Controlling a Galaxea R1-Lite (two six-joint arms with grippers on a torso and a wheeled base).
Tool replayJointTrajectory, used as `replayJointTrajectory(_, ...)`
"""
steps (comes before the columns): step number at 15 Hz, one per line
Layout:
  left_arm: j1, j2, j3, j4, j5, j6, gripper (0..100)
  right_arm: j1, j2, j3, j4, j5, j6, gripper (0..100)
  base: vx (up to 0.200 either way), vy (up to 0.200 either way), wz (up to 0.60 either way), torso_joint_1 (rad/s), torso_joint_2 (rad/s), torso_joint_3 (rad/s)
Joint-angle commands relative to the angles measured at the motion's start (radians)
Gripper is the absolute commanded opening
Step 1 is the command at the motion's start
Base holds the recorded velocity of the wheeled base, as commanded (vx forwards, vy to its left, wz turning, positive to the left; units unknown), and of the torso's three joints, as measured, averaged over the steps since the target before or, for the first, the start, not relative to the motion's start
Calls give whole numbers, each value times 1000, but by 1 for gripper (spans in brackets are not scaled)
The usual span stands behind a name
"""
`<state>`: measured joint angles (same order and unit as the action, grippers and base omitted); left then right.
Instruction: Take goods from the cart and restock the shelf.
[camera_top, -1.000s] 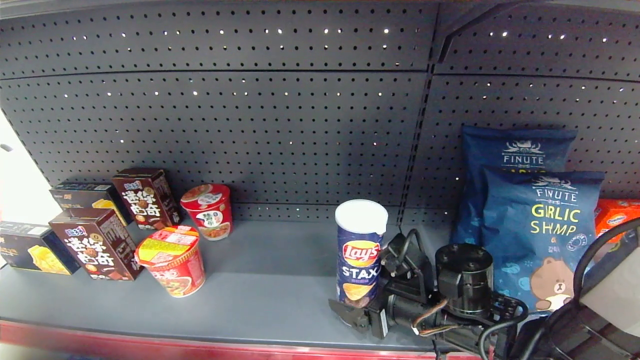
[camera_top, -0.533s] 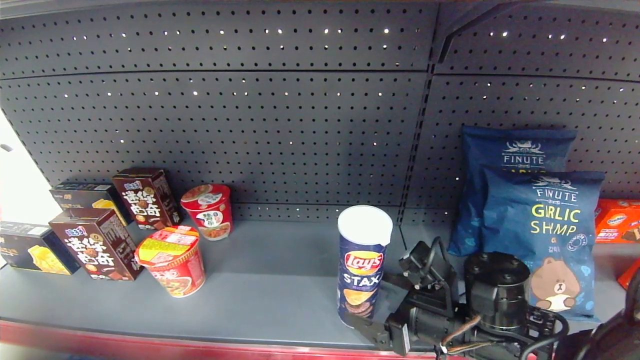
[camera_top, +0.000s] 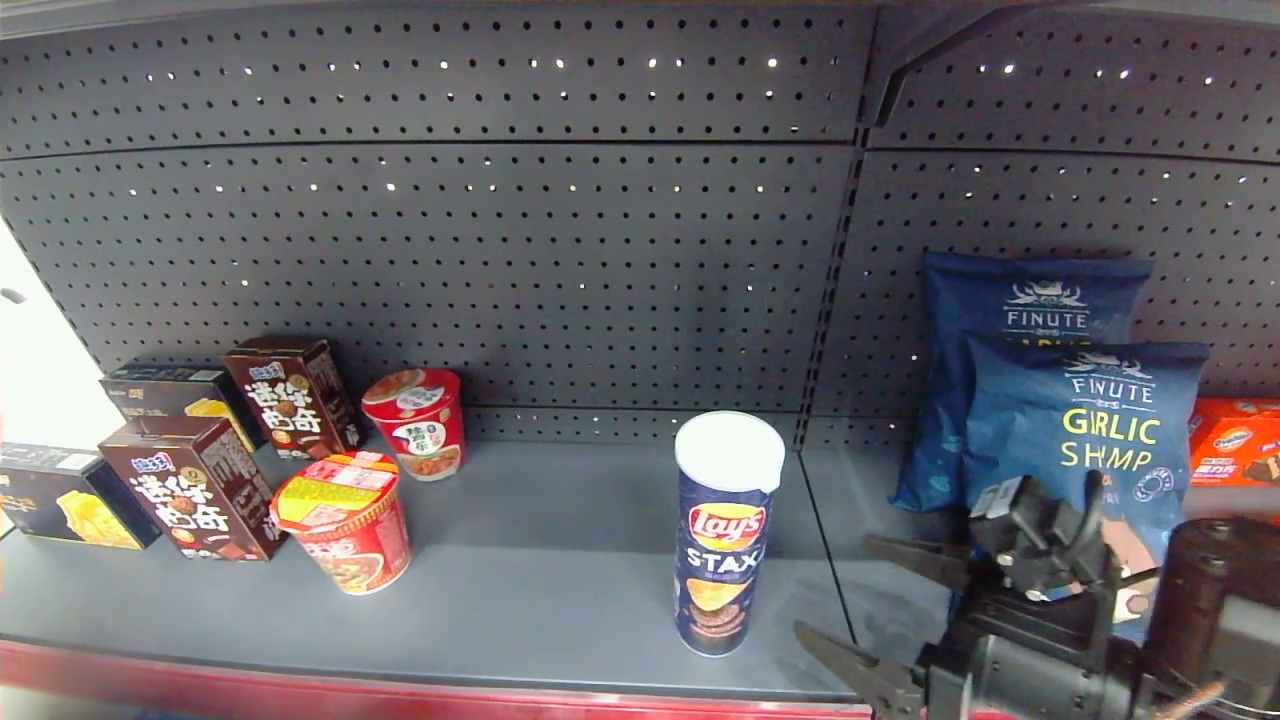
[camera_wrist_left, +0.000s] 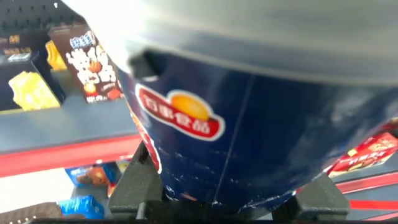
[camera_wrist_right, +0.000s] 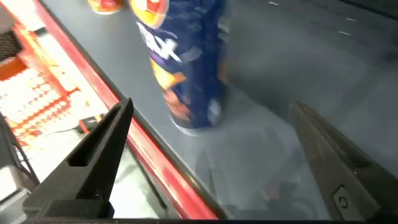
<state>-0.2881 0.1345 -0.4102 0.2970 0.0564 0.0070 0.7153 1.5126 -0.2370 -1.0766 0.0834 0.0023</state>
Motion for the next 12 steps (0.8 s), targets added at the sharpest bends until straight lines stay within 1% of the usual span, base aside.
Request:
replayJointTrajectory(1,-51,68,-76,-2,-9,1,0,-20,-436,39,307,-90,-38,100,0,0,0,0,0,0)
replayJointTrajectory(2,-91,113,-125,-2,-12,1,0,-7,-561,-11,495,-154,-39,100,0,0,0,0,0,0)
replayJointTrajectory(3,-137,146,-159,-2,-15,5,0,26,-677,-45,649,-211,-38,100,0,0,0,0,0,0)
replayJointTrajectory(4,-187,191,-182,-2,-24,13,0,50,-782,-64,773,-274,-41,100,0,0,0,0,0,0)
replayJointTrajectory(5,-238,234,-179,-12,-36,14,0,52,-871,-65,866,-361,-56,100,0,0,0,0,0,0)
replayJointTrajectory(6,-276,269,-170,-22,-38,10,0,47,-930,-67,917,-402,-59,100,0,0,0,0,0,0)
replayJointTrajectory(7,-327,326,-144,-73,-40,-4,0,15,-986,-65,952,-418,-58,100,0,0,0,0,0,0)
replayJointTrajectory(8,-347,349,-131,-104,-40,-12,0,-10,-1002,-62,954,-418,-58,100,0,0,0,0,0,0)
replayJointTrajectory(9,-395,430,-107,-200,-44,-50,0,-83,-1048,-34,955,-415,-56,100,0,0,0,0,0,0)
replayJointTrajectory(10,-407,510,-105,-257,-58,-93,0,-126,-1091,-7,957,-415,-51,100,0,0,0,0,0,0)
replayJointTrajectory(11,-402,582,-110,-312,-93,-101,0,-160,-1131,27,958,-415,-44,100,0,0,0,0,0,0)
replayJointTrajectory(12,-393,642,-110,-372,-132,-101,0,-198,-1163,59,957,-415,-35,100,0,0,0,0,0,0)
